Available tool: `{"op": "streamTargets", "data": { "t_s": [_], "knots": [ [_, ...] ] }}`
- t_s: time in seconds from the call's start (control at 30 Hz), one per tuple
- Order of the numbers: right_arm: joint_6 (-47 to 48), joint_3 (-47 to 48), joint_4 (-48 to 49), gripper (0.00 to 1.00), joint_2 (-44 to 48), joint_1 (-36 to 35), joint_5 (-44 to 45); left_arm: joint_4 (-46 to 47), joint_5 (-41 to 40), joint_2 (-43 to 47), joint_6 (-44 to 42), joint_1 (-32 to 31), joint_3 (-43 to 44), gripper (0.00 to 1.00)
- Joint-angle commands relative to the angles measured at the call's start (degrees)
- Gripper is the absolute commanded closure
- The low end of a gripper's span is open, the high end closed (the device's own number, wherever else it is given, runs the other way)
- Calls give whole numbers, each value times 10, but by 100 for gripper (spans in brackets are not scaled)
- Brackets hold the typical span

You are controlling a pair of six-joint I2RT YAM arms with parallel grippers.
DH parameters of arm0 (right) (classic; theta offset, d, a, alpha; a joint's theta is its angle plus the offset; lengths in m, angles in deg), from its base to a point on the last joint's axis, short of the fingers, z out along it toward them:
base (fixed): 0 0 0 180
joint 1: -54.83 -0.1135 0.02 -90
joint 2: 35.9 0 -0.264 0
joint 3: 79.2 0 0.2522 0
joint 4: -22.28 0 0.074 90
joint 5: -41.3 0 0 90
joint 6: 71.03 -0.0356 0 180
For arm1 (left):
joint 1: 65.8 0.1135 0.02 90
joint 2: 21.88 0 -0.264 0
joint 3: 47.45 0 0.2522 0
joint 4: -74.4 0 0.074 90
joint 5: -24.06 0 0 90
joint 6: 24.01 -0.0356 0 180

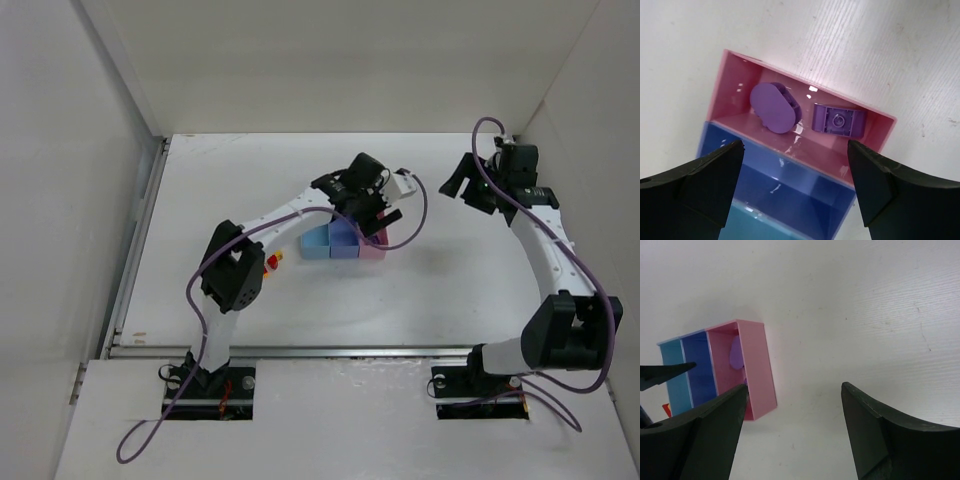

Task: Sort the legos into containers by color

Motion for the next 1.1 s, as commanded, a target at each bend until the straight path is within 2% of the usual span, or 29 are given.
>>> {"op": "streamTargets", "data": {
  "t_s": [0.0,0.1,0.13,0.17,0.27,0.3,0.43,0.53,0.67,0.77,0.9,1.07],
  "knots": [
    [6,1,15,19,25,2,-20,-5,5,97,9,0,38,18],
    [11,1,15,19,31,2,-34,-24,-8,143,-6,17,25,18],
    [11,1,15,19,37,2,-34,-37,-16,156,-6,24,16,0],
    [11,1,20,13,37,2,-39,-43,-16,170,-6,31,7,0],
    [17,1,21,5,43,-19,-24,-76,-24,227,-5,66,-54,0],
    [23,1,21,1,43,-39,-18,-77,-29,259,-14,76,-102,0],
    [23,21,13,0,32,-78,-18,-89,-23,339,-59,147,-209,0],
    [23,28,2,0,18,-102,-12,-123,-17,366,-59,168,-267,0],
    [12,39,2,0,12,-138,-1,-103,-40,379,-85,179,-370,0],
    [6,46,-4,0,7,-165,17,-91,-32,374,-102,195,-409,0],
    [-7,46,-4,0,7,-180,24,-56,-41,348,-130,207,-438,0],
    [-7,33,-4,0,7,-180,30,-32,-41,284,-125,213,-425,0]
  ]
}}
